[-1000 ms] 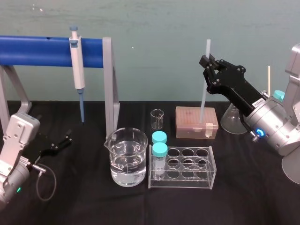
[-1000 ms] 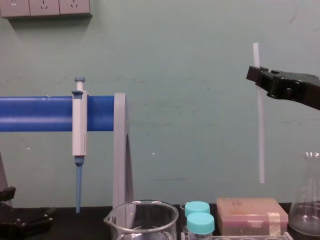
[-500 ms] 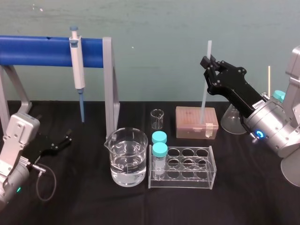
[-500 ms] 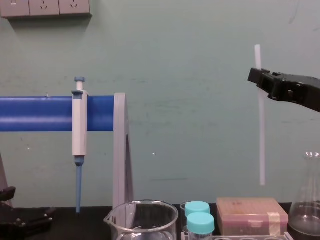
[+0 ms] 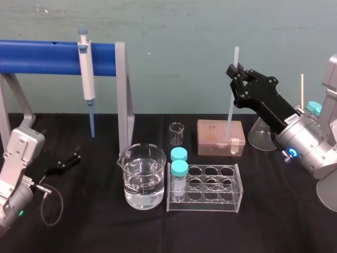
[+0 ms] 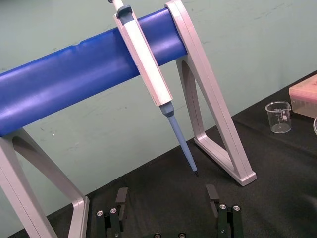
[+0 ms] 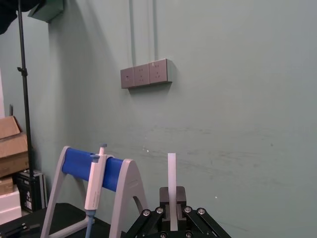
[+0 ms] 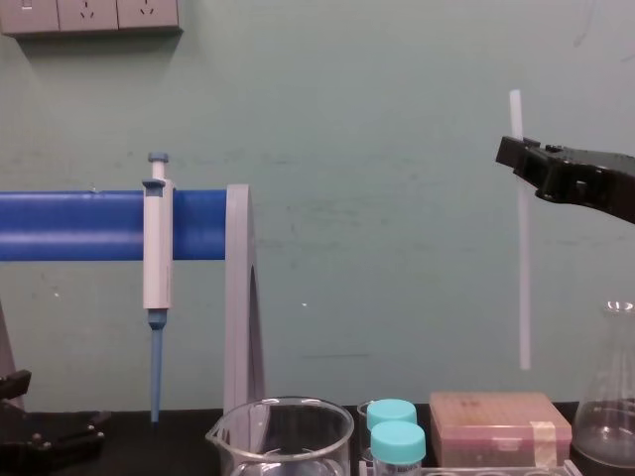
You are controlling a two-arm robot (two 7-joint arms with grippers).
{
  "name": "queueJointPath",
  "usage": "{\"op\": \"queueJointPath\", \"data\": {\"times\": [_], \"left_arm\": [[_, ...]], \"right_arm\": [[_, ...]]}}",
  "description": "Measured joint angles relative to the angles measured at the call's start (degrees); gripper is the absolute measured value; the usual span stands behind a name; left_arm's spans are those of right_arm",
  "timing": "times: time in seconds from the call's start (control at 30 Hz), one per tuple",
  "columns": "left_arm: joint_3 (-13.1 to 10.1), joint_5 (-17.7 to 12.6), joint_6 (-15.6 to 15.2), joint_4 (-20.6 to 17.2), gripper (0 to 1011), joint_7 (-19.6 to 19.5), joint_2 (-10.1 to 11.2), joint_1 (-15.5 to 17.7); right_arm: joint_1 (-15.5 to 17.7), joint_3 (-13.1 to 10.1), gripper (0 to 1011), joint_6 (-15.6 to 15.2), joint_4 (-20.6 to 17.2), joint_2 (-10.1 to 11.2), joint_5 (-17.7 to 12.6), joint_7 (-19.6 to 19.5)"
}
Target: Pick up the stirring rod with one hand, then place it down.
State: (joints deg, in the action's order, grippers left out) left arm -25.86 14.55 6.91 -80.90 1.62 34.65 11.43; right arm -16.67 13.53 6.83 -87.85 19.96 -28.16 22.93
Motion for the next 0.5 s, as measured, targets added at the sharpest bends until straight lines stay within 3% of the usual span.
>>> {"op": "queueJointPath", "data": {"times": [0.5], "left_arm": [[0.0, 0.0, 0.0, 0.0, 1000, 0.0, 0.0, 0.0]], "right_arm": [[0.74, 0.13, 70, -0.07, -1.07, 0.16, 0.49, -0.07]]}}
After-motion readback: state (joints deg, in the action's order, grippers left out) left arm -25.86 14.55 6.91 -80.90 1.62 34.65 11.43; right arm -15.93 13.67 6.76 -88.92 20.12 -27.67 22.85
